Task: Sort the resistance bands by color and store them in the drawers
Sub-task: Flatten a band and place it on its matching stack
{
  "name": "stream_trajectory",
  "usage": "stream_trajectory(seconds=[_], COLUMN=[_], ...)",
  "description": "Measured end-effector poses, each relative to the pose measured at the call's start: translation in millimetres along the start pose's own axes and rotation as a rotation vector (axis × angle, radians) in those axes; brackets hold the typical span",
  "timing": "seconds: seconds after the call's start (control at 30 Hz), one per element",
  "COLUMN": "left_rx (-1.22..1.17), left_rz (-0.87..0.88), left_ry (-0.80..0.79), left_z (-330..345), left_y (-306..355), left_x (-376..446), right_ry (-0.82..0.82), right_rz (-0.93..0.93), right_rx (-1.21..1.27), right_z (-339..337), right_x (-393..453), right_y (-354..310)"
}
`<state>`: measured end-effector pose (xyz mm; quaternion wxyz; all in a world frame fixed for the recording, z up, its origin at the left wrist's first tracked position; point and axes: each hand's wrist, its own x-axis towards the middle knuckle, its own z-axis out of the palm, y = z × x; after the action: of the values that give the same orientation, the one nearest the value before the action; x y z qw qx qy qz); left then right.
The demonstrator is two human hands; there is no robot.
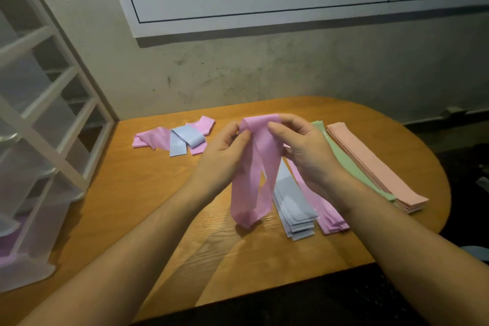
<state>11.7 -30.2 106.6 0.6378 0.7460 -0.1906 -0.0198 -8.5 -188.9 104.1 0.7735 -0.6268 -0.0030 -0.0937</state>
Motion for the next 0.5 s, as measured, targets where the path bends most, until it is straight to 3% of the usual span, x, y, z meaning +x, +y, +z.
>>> stream_trajectory(seconds=[0.3,0.5], left_rx=[0.022,-0.052], left_rz=[0.003,0.007], left_ry=[-0.012,-0.125], left_z=[24,35], left_y=[19,33], left_x=[8,7], right_ry=[0.034,0.008], right_rz=[-0.059,-0.008], right_rx=[0.024,0.158], right_z=[-16,-24], right_x=[2,5], right_y=[-17,-26])
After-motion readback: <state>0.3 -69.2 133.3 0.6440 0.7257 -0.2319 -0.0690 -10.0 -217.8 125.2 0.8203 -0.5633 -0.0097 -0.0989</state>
